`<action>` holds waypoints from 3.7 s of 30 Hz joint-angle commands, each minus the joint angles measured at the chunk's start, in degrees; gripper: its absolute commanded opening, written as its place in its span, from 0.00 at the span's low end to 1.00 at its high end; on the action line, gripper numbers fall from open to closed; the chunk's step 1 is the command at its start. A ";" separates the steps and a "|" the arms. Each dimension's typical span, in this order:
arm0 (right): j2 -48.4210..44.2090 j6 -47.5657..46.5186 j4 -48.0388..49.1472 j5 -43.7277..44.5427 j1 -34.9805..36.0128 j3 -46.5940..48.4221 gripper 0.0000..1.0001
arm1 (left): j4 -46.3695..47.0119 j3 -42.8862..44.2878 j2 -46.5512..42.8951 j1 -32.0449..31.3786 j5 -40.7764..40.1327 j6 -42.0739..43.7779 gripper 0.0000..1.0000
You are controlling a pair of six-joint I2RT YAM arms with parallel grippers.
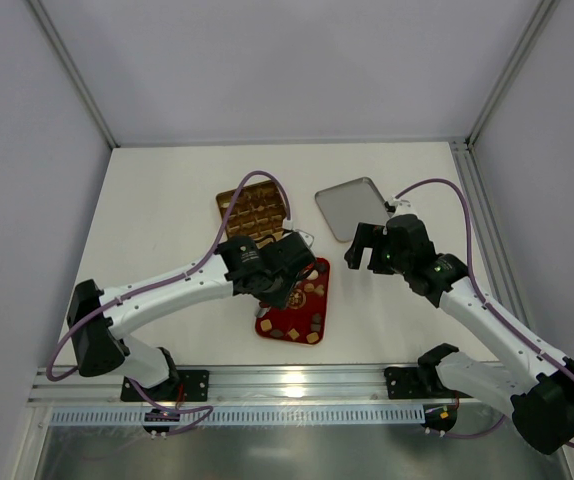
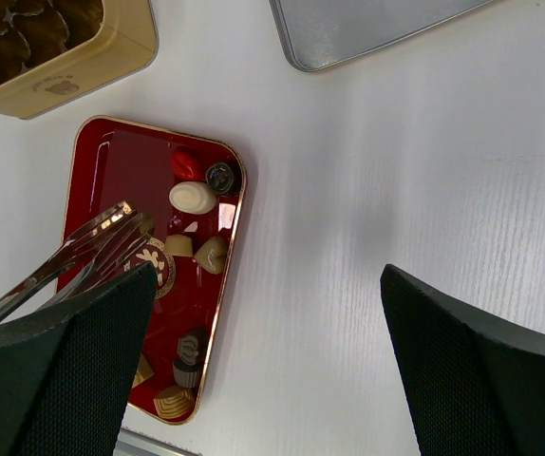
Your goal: Pack the chocolate
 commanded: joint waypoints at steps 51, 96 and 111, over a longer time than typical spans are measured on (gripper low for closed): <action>-1.73 0.20 0.57 1.40 0.14 0.20 1.00 | 5.18 -0.81 1.01 -0.41 3.74 1.57 0.38; -0.85 0.03 0.31 1.40 0.13 1.25 1.00 | 0.88 4.20 -2.24 -0.24 1.11 2.80 0.16; 2.05 -1.11 1.36 0.52 0.13 2.66 1.00 | 1.22 8.95 -4.97 15.22 0.49 5.69 0.16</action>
